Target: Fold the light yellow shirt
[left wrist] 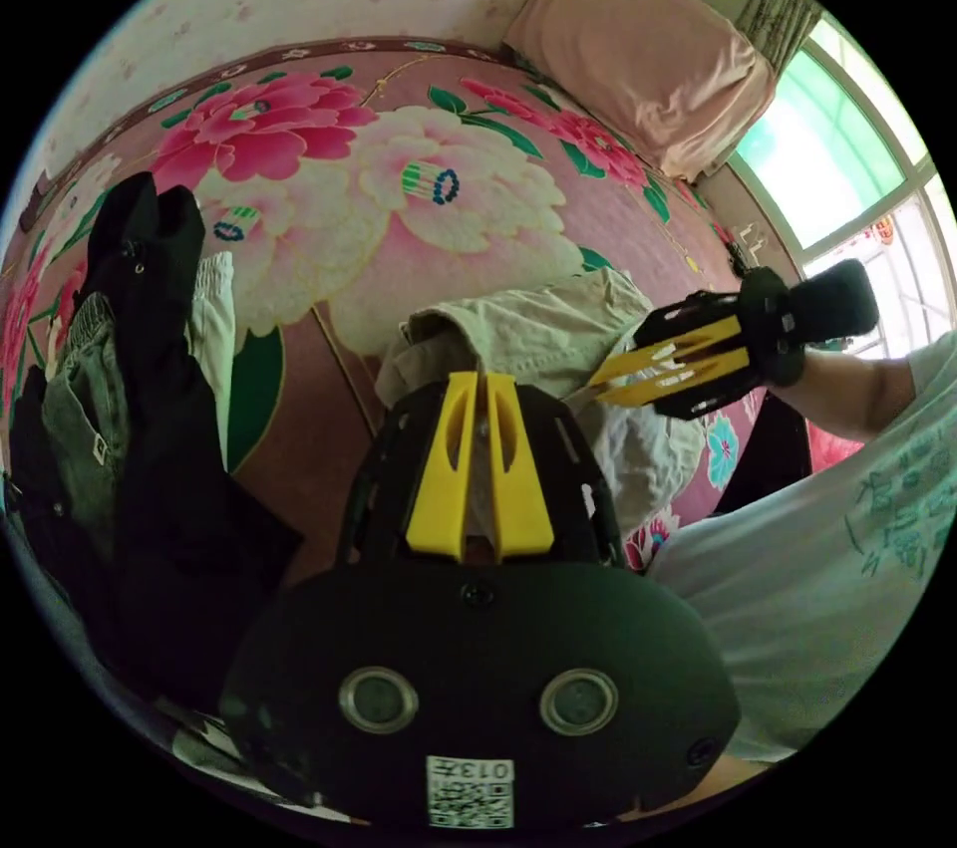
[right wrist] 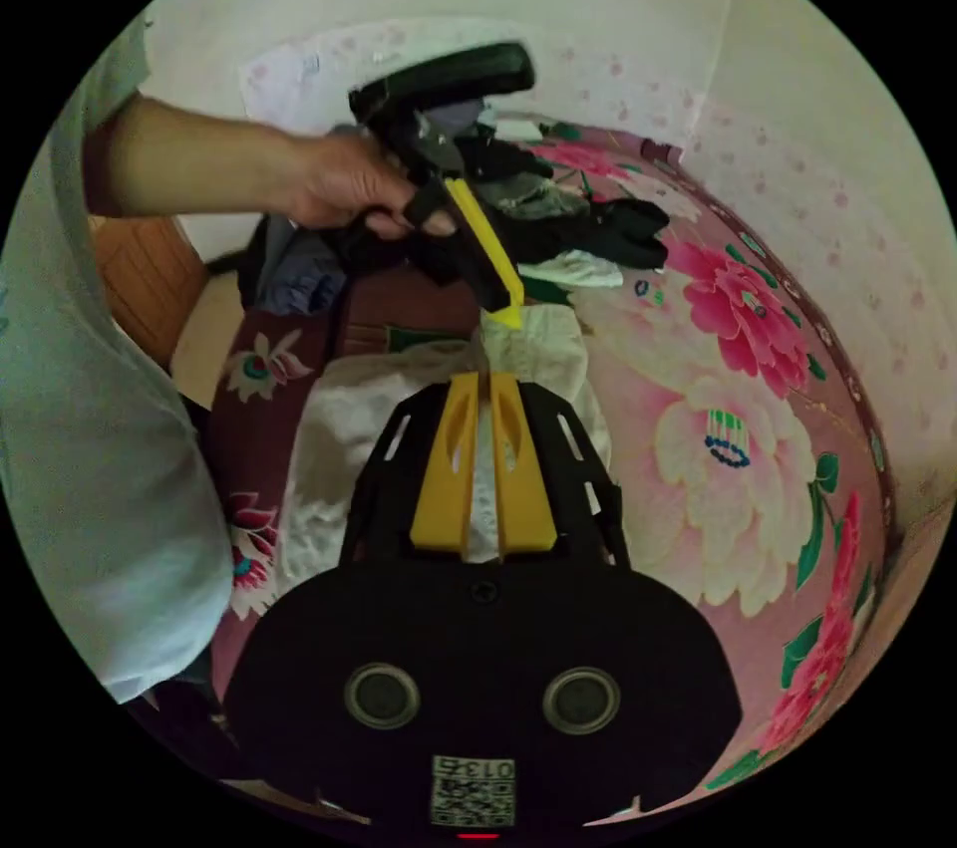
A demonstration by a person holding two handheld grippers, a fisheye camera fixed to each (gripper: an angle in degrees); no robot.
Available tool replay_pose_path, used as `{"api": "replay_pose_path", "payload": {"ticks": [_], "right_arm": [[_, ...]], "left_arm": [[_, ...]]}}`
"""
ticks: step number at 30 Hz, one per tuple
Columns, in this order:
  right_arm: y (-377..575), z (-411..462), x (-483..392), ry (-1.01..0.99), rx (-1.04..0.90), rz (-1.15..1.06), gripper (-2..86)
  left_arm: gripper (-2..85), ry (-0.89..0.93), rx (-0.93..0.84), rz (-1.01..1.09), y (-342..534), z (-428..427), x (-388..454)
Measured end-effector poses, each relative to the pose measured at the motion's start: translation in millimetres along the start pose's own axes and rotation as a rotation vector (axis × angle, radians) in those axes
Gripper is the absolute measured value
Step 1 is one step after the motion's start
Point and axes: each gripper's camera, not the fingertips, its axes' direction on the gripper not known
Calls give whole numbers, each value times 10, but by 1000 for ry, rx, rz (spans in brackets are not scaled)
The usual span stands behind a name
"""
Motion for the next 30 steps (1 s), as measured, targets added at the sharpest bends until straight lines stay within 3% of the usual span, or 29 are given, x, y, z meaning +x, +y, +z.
{"api": "replay_pose_path", "payload": {"ticks": [4, 7, 13, 17, 20, 22, 26, 28, 30], "right_arm": [[348, -315, 418, -112, 182, 161, 20], [389, -279, 620, -102, 215, 223, 21], [167, 728, 783, -45, -156, 260, 34], [88, 730, 879, -41, -189, 272, 58], [256, 200, 1008, -72, -55, 368, 43], [501, -98, 1075, 67, -35, 457, 19], [1313, -321, 1400, 388, -174, 749, 6], [1595, -194, 1545, 364, -208, 808, 4], [1831, 188, 1642, 328, -380, 777, 2]], "left_arm": [[5, 90, -27, -85, 176, 275, -248], [5, 34, -118, 24, 264, 455, -109], [1, 193, -15, -258, 731, 389, -489], [-3, 55, -34, -324, 896, 187, -506], [-3, -68, 69, -137, 654, -5, -159], [-3, -115, 77, 3, 406, 87, 95], [-3, -223, 60, 169, -111, 603, 374], [-4, -293, 25, 191, -251, 870, 313], [-4, -269, -83, 227, -334, 1190, 188]]}}
